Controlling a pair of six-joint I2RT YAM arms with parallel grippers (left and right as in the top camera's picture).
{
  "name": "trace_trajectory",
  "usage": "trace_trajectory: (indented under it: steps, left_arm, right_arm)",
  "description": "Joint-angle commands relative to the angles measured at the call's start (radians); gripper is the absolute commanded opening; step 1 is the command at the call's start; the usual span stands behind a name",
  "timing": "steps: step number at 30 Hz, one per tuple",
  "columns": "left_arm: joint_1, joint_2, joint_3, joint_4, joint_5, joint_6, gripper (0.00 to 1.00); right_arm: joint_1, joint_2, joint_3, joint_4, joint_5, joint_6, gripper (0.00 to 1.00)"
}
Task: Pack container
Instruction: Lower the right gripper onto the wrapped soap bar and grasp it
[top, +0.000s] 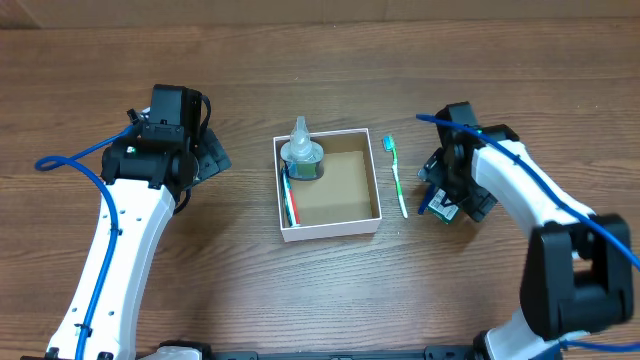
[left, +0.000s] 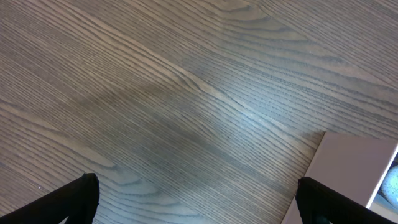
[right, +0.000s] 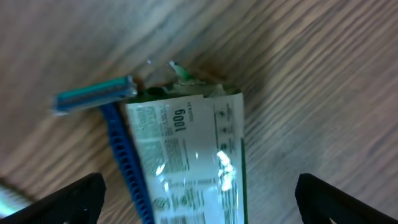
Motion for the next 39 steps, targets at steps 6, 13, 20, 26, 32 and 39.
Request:
trace_trajectory:
  steps: [6, 13, 20, 26, 32, 39]
  left_arm:
    - [0.0, 0.0, 0.014, -0.001, -0.006, 0.02, 1.0]
    - [0.0, 0.0, 0.014, -0.001, -0.006, 0.02, 1.0]
    - [0.0, 0.0, 0.014, -0.001, -0.006, 0.02, 1.0]
    - [0.0, 0.0, 0.014, -0.001, -0.006, 0.02, 1.0]
    - [0.0, 0.0, 0.014, -0.001, -0.006, 0.02, 1.0]
    - [0.0, 0.0, 0.014, -0.001, -0.006, 0.02, 1.0]
  right_arm:
    - [-0.003, 0.031, -0.006, 0.02, -0.014, -0.034, 0.99]
    - [-0.013, 0.031, -0.023, 0.029, -0.063, -0.041, 0.95]
    - [-0.087, 0.031, -0.024, 0.033, -0.094, -0.126, 0.95]
    - [-0.122, 0.031, -0.024, 0.038, -0.13, -0.224, 0.9]
    - [-0.122, 0.031, -0.025, 0.01, -0.13, -0.23, 0.7]
    - [-0.122, 0.031, -0.039, -0.014, -0.111, -0.231, 0.74]
